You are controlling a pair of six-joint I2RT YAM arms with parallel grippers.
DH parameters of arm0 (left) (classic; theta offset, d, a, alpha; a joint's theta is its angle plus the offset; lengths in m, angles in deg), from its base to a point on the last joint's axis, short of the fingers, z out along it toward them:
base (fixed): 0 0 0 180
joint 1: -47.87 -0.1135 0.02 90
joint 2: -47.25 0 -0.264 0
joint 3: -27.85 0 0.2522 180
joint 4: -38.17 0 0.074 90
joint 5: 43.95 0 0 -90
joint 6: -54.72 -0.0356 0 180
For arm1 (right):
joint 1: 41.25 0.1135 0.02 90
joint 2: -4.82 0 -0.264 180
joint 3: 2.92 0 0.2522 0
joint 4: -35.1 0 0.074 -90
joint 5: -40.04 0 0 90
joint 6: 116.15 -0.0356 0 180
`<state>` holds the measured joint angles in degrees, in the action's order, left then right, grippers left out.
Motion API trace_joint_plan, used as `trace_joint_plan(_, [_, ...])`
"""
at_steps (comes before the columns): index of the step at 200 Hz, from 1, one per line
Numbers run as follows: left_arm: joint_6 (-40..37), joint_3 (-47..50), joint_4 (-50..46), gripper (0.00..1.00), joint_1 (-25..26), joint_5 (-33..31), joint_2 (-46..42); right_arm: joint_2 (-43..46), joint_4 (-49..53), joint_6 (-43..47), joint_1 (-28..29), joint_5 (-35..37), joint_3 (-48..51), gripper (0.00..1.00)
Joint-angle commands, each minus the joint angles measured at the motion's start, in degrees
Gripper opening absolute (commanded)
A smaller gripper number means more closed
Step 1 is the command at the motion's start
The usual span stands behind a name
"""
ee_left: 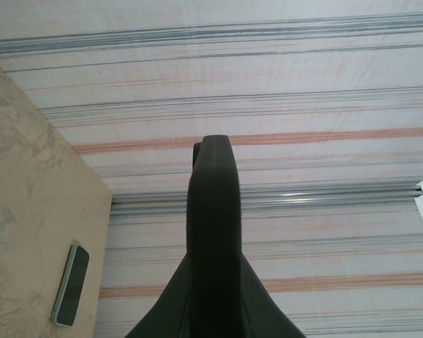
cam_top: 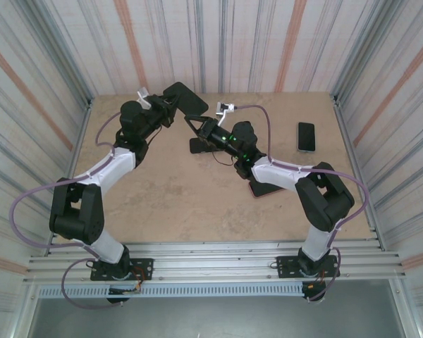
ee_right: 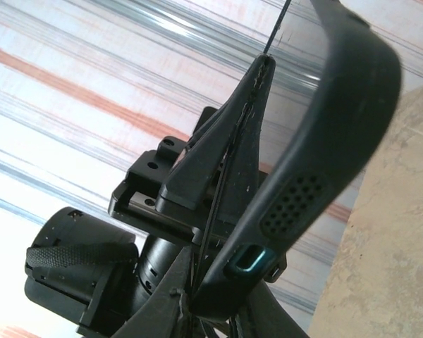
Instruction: Take the phone out of the phone case
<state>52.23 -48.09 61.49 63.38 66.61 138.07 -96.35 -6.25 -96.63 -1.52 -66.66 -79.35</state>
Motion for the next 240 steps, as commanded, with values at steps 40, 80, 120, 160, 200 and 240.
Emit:
trace_joint_plan(40, [4.5,0.3,2.1,0.09,0.4,-0.5,-3.7,2.8,3.5,10.7,-1.5,-3.9,-0.1,0.05])
trace_joint_plan(80, [6.5,-0.4,3.5,0.09,0.4,1.4,-4.4,5.7,13.1,19.2,-3.3,-7.0,0.2,0.01])
trace_joint_plan(120, [7.1,-0.6,6.5,0.08,0.8,3.0,-4.2,6.9,20.8,24.8,-4.5,-7.3,-0.8,0.0])
trace_joint_plan(160, [6.9,-1.8,7.0,0.07,1.1,4.2,-4.1,7.5,23.0,26.7,-5.6,-6.2,-0.8,0.0])
trace_joint_plan(200, [5.2,-1.4,7.4,0.04,1.2,4.5,-4.2,8.0,22.3,25.5,-6.5,-7.6,-1.1,0.0])
trace_joint_plan(240, [-6.4,-0.3,6.3,0.03,-0.2,7.5,-4.9,10.0,25.1,26.7,-7.7,-11.3,-1.3,0.18])
